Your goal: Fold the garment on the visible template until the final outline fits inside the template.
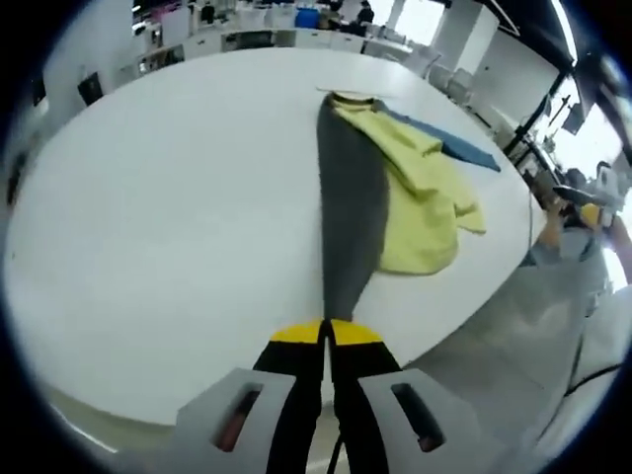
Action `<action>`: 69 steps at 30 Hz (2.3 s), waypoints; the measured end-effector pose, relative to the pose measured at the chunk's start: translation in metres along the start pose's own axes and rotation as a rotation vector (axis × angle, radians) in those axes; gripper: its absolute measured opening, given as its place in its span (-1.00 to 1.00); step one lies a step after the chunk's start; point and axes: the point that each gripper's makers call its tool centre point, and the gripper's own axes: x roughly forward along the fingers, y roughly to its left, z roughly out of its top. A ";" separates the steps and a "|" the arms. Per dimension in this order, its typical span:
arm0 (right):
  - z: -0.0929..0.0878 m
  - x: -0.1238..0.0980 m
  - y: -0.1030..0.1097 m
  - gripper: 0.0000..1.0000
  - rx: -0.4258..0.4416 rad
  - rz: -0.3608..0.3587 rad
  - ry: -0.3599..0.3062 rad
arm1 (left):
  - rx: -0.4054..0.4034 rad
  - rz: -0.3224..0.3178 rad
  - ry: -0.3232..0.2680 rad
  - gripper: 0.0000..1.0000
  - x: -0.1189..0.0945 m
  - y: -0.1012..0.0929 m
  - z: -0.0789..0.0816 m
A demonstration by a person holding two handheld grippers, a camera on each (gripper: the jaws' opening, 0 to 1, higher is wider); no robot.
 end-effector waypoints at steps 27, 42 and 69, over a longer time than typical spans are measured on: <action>-0.003 -0.002 0.003 0.97 0.011 -0.031 0.010 | -0.437 0.185 -0.115 -1.00 0.010 0.145 0.047; -0.007 0.016 0.005 0.97 0.019 -0.037 0.061 | -0.624 0.201 -0.108 -1.00 0.035 0.205 0.039; -0.009 0.044 -0.001 0.98 0.038 -0.049 0.127 | -0.692 0.330 -0.100 -1.00 0.080 0.263 0.038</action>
